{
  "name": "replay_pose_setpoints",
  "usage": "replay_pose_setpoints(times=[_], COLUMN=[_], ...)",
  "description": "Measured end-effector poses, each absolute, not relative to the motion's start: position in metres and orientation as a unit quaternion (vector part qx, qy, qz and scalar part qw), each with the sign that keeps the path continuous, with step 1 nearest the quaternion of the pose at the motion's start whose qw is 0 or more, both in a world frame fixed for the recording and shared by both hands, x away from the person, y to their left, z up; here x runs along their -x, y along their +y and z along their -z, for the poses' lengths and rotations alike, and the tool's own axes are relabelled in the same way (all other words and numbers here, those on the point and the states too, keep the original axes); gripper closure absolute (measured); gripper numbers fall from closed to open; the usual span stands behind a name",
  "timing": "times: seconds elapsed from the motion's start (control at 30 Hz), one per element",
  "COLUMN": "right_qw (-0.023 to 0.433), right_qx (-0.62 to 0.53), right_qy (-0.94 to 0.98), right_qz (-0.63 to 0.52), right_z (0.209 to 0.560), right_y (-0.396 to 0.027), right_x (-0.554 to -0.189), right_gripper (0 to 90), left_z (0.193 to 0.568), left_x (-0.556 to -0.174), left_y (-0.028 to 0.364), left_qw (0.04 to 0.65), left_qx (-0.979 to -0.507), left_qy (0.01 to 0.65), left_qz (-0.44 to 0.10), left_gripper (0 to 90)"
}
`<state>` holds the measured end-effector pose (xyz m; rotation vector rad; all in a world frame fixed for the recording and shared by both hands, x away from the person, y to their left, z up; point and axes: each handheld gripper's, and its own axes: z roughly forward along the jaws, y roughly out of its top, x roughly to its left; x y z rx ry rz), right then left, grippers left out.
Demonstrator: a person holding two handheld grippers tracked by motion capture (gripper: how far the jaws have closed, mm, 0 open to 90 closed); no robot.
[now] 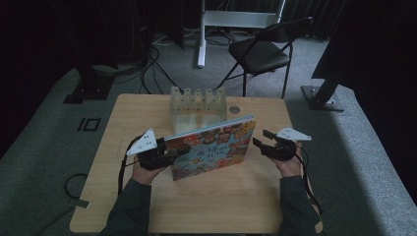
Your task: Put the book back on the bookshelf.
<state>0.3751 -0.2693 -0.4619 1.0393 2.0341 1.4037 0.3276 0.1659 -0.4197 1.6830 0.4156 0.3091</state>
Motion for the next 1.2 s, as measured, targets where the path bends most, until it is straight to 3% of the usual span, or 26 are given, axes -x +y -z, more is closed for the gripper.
replay_pose_setpoints(times=[0.3,0.5,0.9,1.2], right_qw=[0.222,0.22,0.216,0.211], right_qx=[-0.388,-0.392,-0.399,-0.408], right_qy=[0.738,0.737,0.736,0.734], right_qz=[-0.505,-0.504,-0.503,-0.5], right_z=[0.472,0.478,0.483,0.491], right_y=[-0.275,-0.278,-0.279,-0.284], right_x=[-0.375,-0.374,-0.374,-0.373], right_gripper=[40.2,40.4,40.4,40.4], left_z=[0.424,0.427,0.427,0.431], left_x=[-0.329,-0.328,-0.324,-0.32], left_y=[0.161,0.157,0.154,0.148], left_qw=[0.633,0.626,0.621,0.618], left_qx=[-0.74,-0.745,-0.753,-0.754], left_qy=[0.184,0.179,0.161,0.157], left_qz=[-0.136,-0.145,-0.15,-0.159], left_gripper=[61.7,70.8,80.0,75.4])
